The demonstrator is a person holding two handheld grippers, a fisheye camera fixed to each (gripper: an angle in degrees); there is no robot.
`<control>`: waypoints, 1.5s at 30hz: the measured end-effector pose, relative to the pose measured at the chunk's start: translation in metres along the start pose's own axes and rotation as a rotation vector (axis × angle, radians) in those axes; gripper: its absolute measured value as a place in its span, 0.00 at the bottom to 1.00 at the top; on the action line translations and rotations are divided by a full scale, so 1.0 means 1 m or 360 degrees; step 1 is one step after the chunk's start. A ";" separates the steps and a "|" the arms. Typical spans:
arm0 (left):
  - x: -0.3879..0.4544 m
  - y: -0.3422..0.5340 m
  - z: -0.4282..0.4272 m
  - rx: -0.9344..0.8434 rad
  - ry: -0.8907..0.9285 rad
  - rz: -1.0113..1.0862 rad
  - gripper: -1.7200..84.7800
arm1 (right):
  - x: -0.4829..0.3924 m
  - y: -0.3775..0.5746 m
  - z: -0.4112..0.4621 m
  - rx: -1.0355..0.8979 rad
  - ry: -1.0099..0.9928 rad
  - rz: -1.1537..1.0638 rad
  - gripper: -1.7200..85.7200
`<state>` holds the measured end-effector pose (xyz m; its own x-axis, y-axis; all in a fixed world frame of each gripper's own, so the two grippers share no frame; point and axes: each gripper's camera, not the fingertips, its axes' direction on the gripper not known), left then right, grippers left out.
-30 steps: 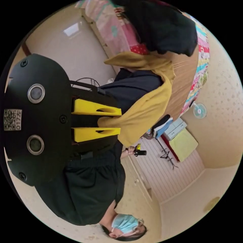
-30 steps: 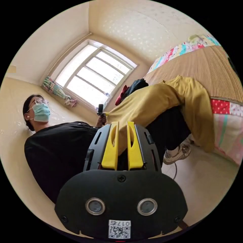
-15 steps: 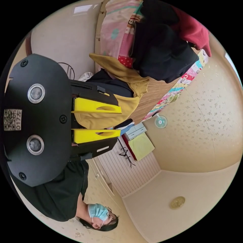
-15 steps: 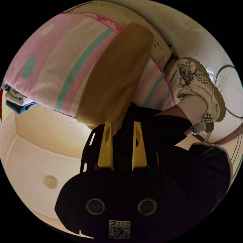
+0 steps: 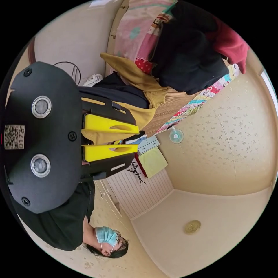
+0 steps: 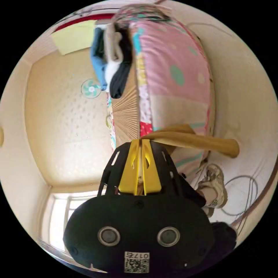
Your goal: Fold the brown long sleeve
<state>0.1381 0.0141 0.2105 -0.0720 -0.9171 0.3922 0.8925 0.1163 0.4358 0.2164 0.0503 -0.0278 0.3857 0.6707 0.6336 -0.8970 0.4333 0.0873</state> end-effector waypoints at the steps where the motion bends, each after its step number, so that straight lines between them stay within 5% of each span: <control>1: -0.005 -0.003 -0.001 0.0000 -0.0009 -0.0028 0.09 | -0.034 0.008 0.000 0.0025 0.0026 -0.0200 0.04; 4: -0.028 -0.006 -0.003 0.0056 0.0007 -0.0147 0.11 | -0.170 0.080 0.024 -0.0075 -0.0078 -0.0988 0.04; 6: -0.050 -0.005 -0.004 0.0109 0.0049 -0.0252 0.12 | -0.234 0.159 0.064 -0.0423 -0.0248 -0.1495 0.04; 9: -0.087 0.001 -0.005 0.0187 0.0089 -0.0428 0.14 | -0.256 0.259 0.118 -0.0834 -0.0146 -0.1855 0.04; 18: -0.177 -0.007 0.010 -0.0007 -0.0304 -0.0595 0.15 | -0.177 0.354 0.163 -0.1076 -0.0098 -0.1348 0.03; 26: -0.230 -0.059 0.110 -0.0478 -0.0590 -0.0455 0.19 | -0.181 0.408 0.169 -0.1118 -0.0017 -0.1417 0.04; 35: -0.160 -0.044 0.063 -0.0074 -0.0443 -0.0303 0.13 | -0.255 0.436 0.202 -0.1089 -0.0064 -0.1637 0.11; 39: -0.143 -0.036 0.050 -0.0084 -0.0456 -0.0252 0.15 | -0.301 0.456 0.277 -0.1251 0.0289 -0.1844 0.14; 45: -0.123 -0.033 0.045 -0.0059 -0.0408 -0.0163 0.16 | -0.259 0.394 0.312 -0.1037 0.0763 -0.1336 0.15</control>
<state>0.0972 0.1404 0.1846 -0.2690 -0.7962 0.5419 0.8901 0.0095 0.4557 -0.3038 -0.1404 0.0823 0.9725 0.1247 0.1966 -0.0941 0.9829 -0.1580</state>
